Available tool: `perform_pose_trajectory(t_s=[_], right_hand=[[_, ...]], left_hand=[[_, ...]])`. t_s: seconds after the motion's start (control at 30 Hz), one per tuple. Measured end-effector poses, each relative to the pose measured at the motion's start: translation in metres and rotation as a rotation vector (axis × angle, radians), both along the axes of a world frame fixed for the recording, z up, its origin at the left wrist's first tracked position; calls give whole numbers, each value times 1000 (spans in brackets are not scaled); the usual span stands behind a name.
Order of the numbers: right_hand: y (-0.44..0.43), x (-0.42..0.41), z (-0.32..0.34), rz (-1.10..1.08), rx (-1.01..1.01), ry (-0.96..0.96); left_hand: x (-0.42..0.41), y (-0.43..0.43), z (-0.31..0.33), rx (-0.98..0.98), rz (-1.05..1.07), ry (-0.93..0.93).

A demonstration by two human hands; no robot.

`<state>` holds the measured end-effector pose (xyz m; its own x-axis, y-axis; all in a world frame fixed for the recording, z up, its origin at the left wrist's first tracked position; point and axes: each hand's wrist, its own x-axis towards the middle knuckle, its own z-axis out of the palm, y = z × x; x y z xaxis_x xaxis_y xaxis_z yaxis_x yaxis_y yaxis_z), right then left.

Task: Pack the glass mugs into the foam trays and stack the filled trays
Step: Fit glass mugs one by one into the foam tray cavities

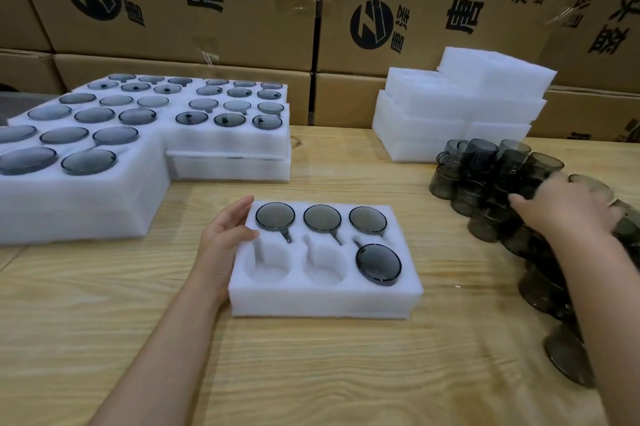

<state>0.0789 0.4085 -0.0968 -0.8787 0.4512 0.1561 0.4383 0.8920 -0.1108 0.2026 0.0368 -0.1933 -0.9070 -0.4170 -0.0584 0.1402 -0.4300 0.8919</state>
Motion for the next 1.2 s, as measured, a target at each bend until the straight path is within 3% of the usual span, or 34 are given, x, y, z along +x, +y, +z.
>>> perform_pose_trajectory(t_s=[0.13,0.5,0.67,1.07,1.2], right_hand=[[23,-17,-9,-21,-30,-112],[39,-36,-16,87,27,-133],[45,-40,-22,4,49,-75],[60,-44,-18,50,6,-300],[66,-46,-13,40,-16,-271]], left_hand=[[-1,0,1,20,-2,-8],[0,1,3,53,-3,-7],[0,1,2,49,2,-10],[0,1,2,71,8,1],[0,1,2,67,7,-1]])
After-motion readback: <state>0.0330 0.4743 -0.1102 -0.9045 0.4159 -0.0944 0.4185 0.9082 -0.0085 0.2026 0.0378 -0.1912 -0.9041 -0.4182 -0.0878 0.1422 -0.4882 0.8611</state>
